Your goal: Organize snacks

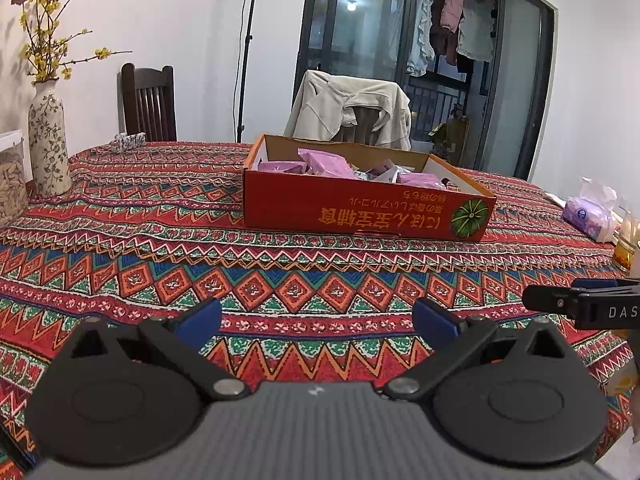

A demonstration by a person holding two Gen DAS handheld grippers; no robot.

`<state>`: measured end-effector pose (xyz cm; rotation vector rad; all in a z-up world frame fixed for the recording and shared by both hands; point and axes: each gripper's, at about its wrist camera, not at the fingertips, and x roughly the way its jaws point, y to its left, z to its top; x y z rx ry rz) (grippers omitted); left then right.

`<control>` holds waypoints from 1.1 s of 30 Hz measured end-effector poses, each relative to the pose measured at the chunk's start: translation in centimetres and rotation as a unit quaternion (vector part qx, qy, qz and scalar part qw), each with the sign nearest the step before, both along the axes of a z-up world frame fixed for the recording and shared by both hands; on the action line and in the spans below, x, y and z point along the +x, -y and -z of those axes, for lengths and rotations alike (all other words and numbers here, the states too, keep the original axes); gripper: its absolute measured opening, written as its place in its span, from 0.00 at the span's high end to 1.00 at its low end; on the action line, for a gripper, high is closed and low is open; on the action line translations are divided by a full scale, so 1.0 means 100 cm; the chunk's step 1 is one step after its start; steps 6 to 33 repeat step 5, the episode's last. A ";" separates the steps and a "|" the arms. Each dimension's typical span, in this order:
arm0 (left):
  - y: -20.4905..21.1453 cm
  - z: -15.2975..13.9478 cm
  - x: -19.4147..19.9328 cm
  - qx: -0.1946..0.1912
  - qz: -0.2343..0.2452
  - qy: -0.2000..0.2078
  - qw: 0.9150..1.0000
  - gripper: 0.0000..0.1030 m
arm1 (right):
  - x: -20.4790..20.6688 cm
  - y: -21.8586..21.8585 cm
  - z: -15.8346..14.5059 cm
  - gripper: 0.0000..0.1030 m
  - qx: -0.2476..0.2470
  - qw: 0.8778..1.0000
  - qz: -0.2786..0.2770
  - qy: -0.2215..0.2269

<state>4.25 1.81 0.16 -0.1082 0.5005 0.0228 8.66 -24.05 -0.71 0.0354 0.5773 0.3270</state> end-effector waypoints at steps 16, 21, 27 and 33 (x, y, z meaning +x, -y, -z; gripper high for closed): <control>-0.003 0.000 -0.001 -0.006 0.001 0.007 1.000 0.00 | 0.000 -0.001 0.003 0.00 -0.002 1.000 0.001 -0.004; -0.003 0.000 -0.001 -0.006 0.001 0.007 1.000 0.00 | 0.000 -0.001 0.003 0.00 -0.002 1.000 0.001 -0.004; -0.003 0.000 -0.001 -0.006 0.001 0.007 1.000 0.00 | 0.000 -0.001 0.003 0.00 -0.002 1.000 0.001 -0.004; -0.003 0.000 -0.001 -0.006 0.001 0.007 1.000 0.00 | 0.000 -0.001 0.003 0.00 -0.002 1.000 0.001 -0.004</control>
